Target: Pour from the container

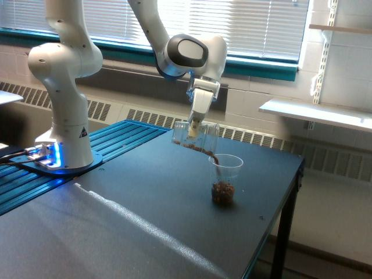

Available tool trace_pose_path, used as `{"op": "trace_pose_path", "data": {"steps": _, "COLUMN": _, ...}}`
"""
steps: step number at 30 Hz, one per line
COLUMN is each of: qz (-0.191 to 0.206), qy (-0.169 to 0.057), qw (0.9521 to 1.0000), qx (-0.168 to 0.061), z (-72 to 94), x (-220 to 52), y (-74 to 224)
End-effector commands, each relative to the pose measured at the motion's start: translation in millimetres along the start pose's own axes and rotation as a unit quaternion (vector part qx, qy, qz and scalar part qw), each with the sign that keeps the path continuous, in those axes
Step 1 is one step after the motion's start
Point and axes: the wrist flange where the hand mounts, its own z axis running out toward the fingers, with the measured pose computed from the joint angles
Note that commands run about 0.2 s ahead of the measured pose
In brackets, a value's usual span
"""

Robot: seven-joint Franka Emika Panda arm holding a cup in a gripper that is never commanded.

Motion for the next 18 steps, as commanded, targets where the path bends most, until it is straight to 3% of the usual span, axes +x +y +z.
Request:
{"op": "trace_pose_path", "data": {"steps": 1, "qz": 0.003, "qy": 0.009, "qw": 1.0, "qx": 0.001, "z": -5.0, "x": -1, "y": -2}}
{"op": "trace_pose_path", "data": {"steps": 7, "qz": 0.006, "qy": 0.01, "qw": 0.9999, "qx": 0.001, "z": -6.9, "x": 1, "y": -1}}
{"op": "trace_pose_path", "data": {"steps": 10, "qz": 0.007, "qy": 0.011, "qw": 0.9999, "qx": 0.002, "z": -21.2, "x": 28, "y": 6}}
{"op": "trace_pose_path", "data": {"steps": 18, "qz": 0.013, "qy": 0.011, "qw": 0.9998, "qx": 0.005, "z": -21.6, "x": 33, "y": 1}}
